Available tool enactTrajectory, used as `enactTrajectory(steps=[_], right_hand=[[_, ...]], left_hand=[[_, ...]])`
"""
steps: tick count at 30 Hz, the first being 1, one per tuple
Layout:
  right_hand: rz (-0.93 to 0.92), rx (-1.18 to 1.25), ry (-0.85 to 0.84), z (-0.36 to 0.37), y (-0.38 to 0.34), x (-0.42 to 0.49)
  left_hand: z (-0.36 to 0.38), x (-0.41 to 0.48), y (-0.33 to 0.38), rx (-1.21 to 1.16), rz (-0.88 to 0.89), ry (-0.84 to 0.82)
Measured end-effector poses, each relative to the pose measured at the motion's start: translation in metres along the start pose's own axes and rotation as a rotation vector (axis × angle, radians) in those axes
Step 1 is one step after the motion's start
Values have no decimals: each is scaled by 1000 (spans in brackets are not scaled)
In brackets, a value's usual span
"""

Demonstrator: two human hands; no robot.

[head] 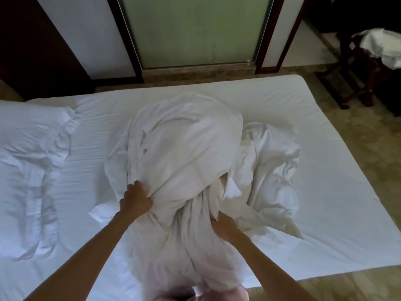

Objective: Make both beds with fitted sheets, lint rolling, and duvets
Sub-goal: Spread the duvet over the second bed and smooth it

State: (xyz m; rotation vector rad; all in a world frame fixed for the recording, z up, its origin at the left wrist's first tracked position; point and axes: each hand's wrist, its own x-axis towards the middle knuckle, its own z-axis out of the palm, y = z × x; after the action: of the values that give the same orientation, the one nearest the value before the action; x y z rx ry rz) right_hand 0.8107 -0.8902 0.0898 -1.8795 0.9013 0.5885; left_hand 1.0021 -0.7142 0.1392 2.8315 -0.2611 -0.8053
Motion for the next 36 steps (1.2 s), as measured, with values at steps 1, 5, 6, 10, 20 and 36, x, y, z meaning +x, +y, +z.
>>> enactTrajectory(steps=[1, 5, 6, 10, 20, 36], right_hand=[[30, -8, 62, -7, 3, 2], [114, 29, 268, -47, 12, 17], [115, 71, 329, -58, 13, 23], [64, 224, 378, -98, 7, 48], [17, 1143, 164, -132, -48, 128], [-532, 829, -44, 7, -338, 89]], left_hand=[[-4, -1, 18, -20, 50, 33], [-10, -4, 96, 5, 336, 129], [-9, -2, 113, 21, 400, 146], [3, 13, 170, 155, 543, 135], [23, 81, 217, 515, 534, 249], [-117, 48, -119, -170, -105, 311]])
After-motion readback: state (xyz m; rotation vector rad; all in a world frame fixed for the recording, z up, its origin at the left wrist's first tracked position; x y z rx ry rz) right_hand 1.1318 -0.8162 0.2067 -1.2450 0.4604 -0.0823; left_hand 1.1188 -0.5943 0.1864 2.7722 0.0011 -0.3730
